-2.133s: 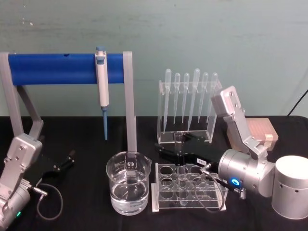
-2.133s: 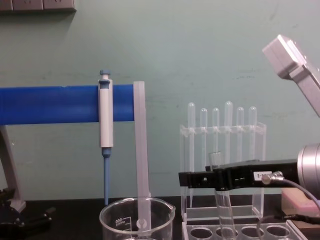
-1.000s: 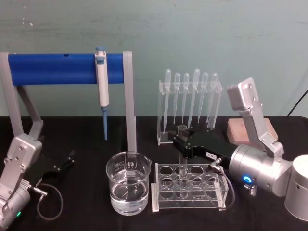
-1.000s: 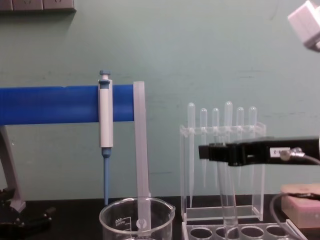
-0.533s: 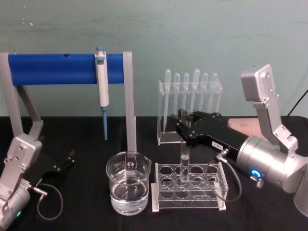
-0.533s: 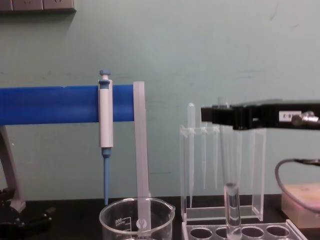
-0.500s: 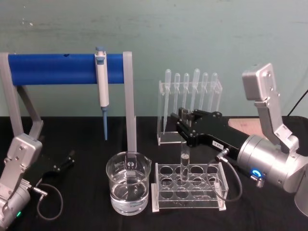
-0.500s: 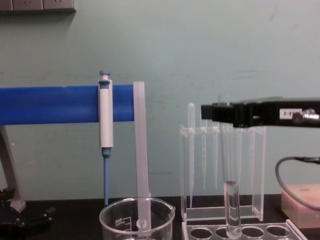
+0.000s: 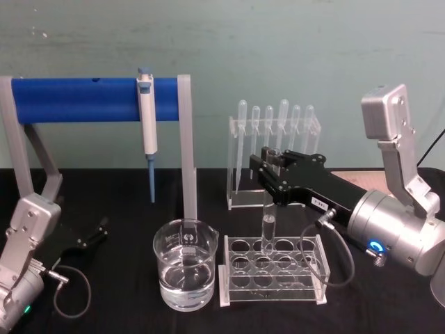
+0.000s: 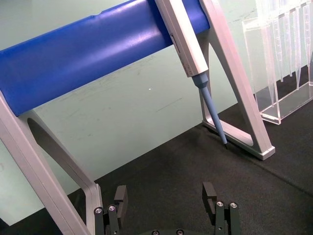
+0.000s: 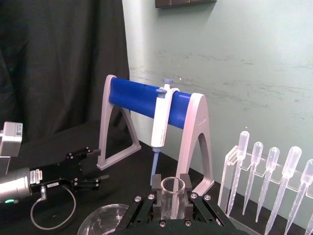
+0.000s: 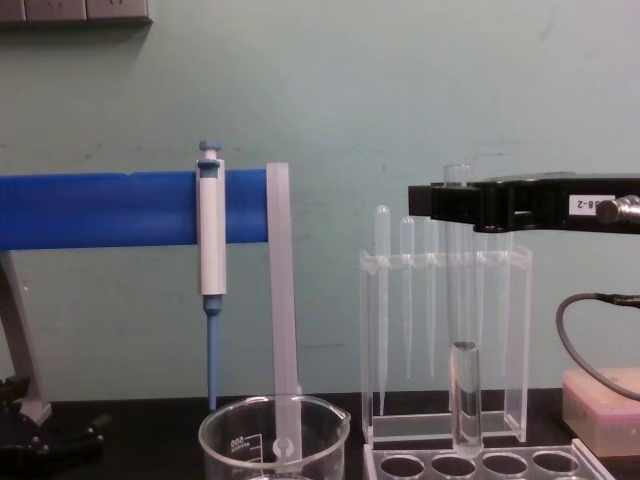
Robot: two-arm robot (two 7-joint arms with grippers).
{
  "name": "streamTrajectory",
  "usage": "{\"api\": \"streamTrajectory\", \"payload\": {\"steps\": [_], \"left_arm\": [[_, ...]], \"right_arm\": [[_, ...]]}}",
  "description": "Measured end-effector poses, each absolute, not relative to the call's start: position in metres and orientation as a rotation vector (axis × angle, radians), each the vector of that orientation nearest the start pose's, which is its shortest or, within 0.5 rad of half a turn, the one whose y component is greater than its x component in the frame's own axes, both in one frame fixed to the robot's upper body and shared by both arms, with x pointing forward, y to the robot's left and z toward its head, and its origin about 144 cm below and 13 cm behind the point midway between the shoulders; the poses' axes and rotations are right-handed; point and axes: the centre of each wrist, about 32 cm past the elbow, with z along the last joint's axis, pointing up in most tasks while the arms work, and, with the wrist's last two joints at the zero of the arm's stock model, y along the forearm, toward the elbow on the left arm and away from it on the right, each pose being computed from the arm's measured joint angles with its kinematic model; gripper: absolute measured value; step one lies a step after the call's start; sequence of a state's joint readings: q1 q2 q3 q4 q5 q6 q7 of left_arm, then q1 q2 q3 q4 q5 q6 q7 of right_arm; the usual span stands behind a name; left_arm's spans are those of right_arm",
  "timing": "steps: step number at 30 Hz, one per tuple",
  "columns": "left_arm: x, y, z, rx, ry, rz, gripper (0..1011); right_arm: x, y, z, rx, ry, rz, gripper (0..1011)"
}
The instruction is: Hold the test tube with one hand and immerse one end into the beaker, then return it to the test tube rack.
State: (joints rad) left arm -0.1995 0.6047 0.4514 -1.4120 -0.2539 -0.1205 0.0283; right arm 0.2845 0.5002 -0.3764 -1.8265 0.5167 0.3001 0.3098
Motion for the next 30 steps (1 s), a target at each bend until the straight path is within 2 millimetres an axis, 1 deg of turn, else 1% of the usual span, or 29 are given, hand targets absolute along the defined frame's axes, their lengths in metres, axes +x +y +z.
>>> {"api": "streamTrajectory", "payload": {"steps": [23, 30], "left_arm": [[0.489, 0.31, 1.14, 0.304, -0.285, 1.248, 1000], [0.489, 0.31, 1.14, 0.304, -0.285, 1.248, 1000]], "right_arm": [[0.488, -0.228, 1.284, -0.044, -0.056, -0.807, 224], [0.486, -0.22, 1.294, -0.04, -0.083, -0.789, 224]]}}
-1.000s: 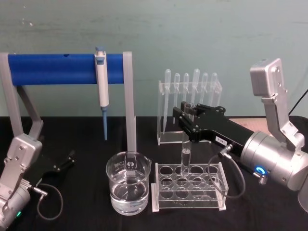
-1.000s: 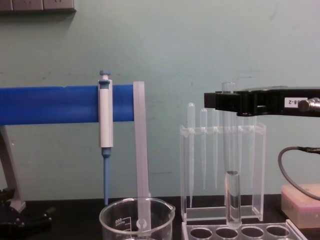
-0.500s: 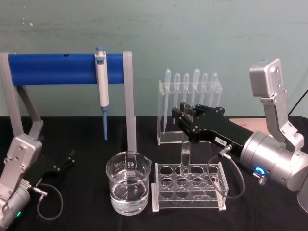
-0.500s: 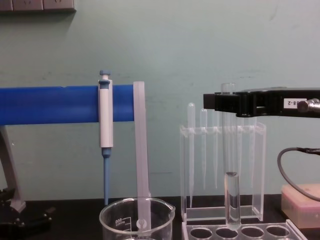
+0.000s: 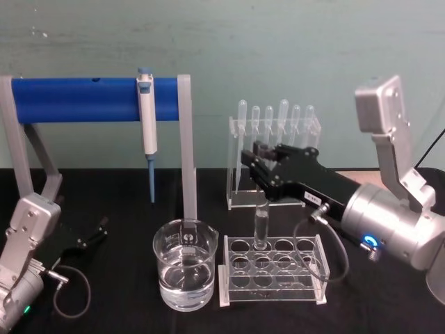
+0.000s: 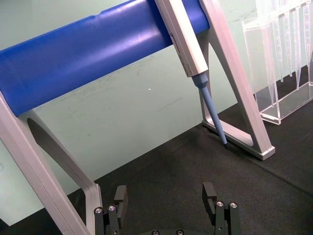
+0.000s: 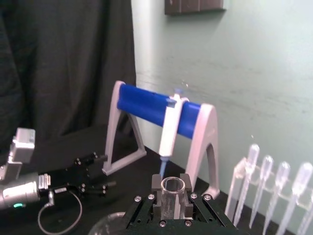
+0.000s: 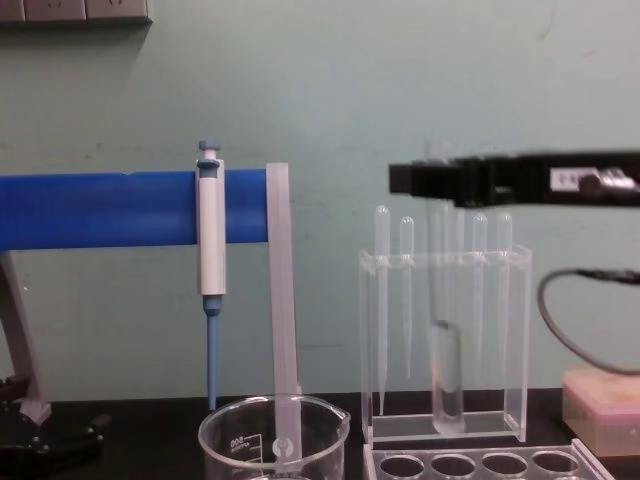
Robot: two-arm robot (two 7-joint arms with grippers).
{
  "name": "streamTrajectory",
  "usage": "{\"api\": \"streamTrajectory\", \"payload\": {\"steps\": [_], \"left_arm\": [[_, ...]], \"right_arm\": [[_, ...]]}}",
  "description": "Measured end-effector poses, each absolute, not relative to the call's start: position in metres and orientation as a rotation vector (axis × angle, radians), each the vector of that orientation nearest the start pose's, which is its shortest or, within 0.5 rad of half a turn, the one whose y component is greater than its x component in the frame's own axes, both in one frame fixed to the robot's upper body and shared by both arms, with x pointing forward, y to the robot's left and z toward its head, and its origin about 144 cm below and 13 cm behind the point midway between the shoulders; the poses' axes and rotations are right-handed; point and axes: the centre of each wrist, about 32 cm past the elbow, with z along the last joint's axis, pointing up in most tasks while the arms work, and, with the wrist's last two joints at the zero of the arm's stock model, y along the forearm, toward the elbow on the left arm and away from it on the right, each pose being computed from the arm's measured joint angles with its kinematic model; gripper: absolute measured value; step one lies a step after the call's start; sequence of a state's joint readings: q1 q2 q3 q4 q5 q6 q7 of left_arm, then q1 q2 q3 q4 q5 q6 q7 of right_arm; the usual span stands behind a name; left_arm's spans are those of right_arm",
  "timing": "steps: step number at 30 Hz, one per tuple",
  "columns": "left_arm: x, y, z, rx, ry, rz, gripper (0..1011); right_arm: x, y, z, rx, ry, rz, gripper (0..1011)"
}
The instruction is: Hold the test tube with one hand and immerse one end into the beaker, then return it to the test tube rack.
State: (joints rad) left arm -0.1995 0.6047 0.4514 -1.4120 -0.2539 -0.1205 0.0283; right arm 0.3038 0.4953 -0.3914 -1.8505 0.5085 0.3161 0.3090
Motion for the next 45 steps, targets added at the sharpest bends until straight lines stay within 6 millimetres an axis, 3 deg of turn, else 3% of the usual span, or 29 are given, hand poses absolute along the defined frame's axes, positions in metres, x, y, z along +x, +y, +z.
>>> {"api": "streamTrajectory", "payload": {"steps": [10, 19, 28, 45], "left_arm": [[0.489, 0.31, 1.14, 0.304, -0.285, 1.248, 1000], [0.489, 0.31, 1.14, 0.304, -0.285, 1.248, 1000], [0.489, 0.31, 1.14, 0.304, -0.285, 1.248, 1000], [0.489, 0.31, 1.14, 0.305, -0.285, 1.248, 1000]], "right_arm": [[0.5, -0.192, 1.315, -0.006, -0.115, -0.723, 224], [0.521, -0.161, 1.314, -0.005, -0.091, -0.666, 224], [0.529, -0.143, 1.295, 0.009, -0.056, -0.651, 224], [0.527, -0.137, 1.248, -0.028, -0.062, -0.636, 224]]}}
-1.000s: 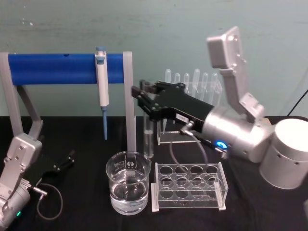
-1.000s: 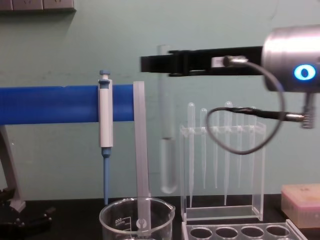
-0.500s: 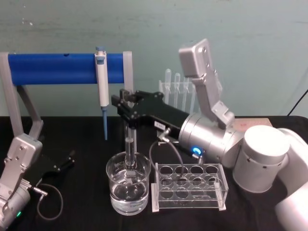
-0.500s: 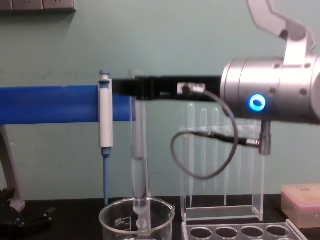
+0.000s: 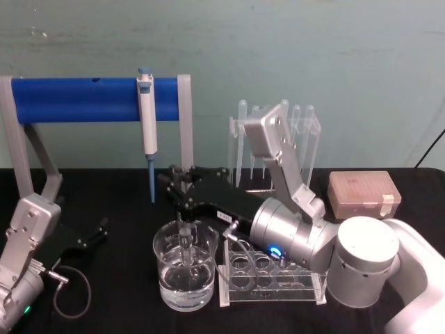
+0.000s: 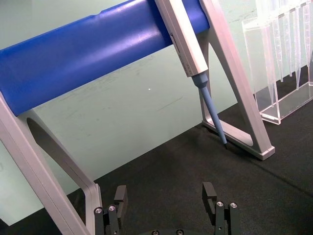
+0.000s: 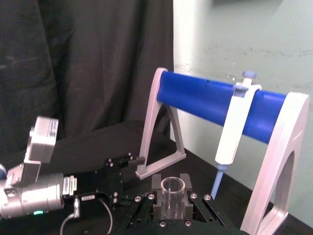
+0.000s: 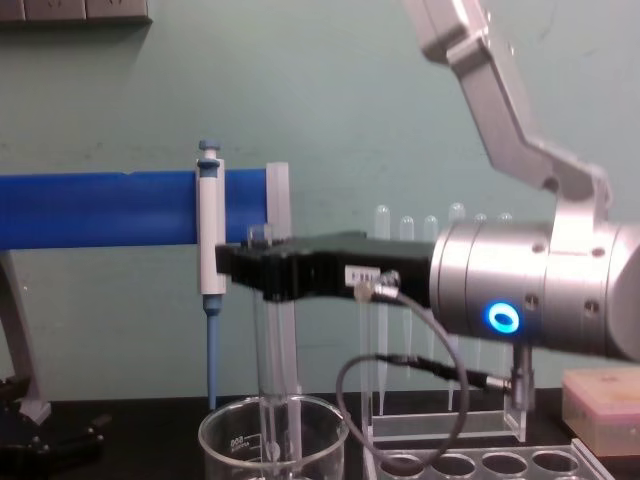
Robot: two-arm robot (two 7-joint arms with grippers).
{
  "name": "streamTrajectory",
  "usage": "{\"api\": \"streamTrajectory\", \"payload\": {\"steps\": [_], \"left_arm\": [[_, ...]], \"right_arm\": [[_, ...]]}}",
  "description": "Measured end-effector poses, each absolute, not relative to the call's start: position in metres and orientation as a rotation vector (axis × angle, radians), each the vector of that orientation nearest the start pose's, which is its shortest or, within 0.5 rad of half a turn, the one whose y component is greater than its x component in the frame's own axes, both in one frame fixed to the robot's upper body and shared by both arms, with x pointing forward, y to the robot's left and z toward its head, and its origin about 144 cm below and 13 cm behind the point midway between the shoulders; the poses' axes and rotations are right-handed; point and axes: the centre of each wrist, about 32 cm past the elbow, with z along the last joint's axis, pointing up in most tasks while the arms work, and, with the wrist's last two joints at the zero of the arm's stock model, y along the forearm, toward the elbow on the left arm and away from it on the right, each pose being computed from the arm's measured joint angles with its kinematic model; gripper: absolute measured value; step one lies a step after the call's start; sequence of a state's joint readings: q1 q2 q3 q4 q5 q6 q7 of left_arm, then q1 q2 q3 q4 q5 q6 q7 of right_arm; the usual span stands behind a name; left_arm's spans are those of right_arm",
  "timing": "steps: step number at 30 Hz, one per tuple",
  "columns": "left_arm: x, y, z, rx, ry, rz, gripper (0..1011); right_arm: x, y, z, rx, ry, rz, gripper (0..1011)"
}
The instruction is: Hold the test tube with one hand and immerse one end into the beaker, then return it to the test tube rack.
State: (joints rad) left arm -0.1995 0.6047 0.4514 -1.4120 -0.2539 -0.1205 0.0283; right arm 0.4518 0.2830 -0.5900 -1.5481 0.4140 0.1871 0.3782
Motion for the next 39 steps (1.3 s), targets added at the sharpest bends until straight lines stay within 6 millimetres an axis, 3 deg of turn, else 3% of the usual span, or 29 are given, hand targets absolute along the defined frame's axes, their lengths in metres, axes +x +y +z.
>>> {"api": "streamTrajectory", "payload": {"steps": [22, 39], "left_arm": [[0.489, 0.31, 1.14, 0.304, -0.285, 1.248, 1000], [0.489, 0.31, 1.14, 0.304, -0.285, 1.248, 1000]], "right_arm": [[0.524, -0.136, 1.208, -0.025, -0.049, -0.622, 224], [0.522, -0.138, 1.204, -0.024, -0.057, -0.617, 224]]}}
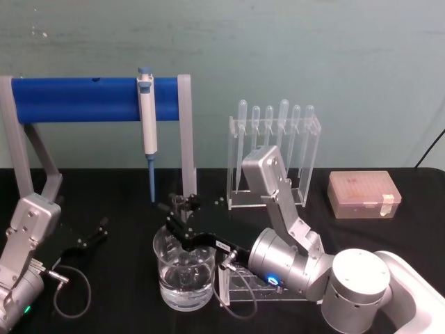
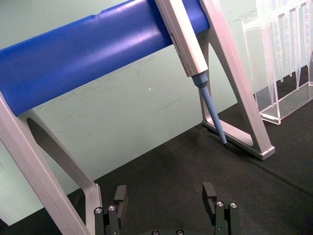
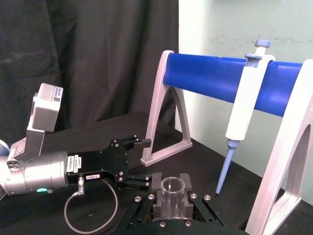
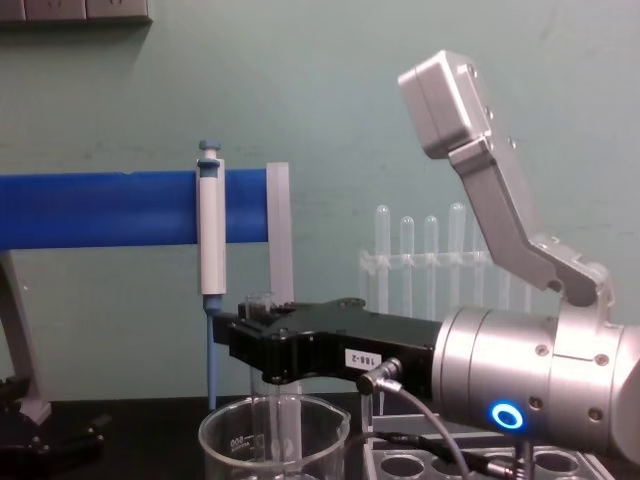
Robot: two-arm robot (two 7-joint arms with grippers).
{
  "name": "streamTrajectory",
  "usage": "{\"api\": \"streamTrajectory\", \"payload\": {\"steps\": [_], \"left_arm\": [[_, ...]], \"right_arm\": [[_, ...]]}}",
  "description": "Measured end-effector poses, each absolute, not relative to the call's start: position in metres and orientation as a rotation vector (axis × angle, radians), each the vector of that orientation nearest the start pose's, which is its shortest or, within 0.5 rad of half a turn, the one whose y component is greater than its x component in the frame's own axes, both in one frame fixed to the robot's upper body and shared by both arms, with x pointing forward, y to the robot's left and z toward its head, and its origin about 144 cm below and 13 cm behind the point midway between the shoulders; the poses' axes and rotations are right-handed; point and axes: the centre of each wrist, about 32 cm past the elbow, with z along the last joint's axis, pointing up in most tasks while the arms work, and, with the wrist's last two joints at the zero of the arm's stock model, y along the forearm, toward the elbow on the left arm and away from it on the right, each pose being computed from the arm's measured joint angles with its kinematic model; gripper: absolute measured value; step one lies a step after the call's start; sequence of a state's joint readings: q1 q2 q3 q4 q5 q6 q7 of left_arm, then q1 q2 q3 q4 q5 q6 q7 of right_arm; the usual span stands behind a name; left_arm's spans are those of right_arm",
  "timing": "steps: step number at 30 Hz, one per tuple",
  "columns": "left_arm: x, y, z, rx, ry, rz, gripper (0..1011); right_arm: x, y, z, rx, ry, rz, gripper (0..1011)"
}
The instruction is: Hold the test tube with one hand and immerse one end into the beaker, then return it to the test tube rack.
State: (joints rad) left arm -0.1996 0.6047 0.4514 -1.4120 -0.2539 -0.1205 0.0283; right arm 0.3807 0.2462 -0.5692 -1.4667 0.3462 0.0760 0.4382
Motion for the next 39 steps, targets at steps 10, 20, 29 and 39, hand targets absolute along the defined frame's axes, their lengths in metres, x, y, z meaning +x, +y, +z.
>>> {"api": "streamTrajectory", "payload": {"steps": [10, 20, 29, 39], "left_arm": [[0.4886, 0.3097, 1.1398, 0.304, -0.285, 1.248, 1000], [0.4886, 0.3097, 1.1398, 0.305, -0.285, 1.248, 1000], [0.4886, 0.3097, 1.1398, 0.304, -0.285, 1.248, 1000], [0.4886, 0.3097, 1.1398, 0.304, -0.285, 1.248, 1000]], "right_arm": [[0.5218, -0.1399, 1.207, -0.03, -0.067, -0.625, 224], [0.5218, -0.1396, 1.207, -0.03, -0.066, -0.624, 224], [0.5218, -0.1394, 1.2071, -0.029, -0.066, -0.624, 224], [0.522, -0.1394, 1.2071, -0.029, -0.065, -0.625, 224]]}}
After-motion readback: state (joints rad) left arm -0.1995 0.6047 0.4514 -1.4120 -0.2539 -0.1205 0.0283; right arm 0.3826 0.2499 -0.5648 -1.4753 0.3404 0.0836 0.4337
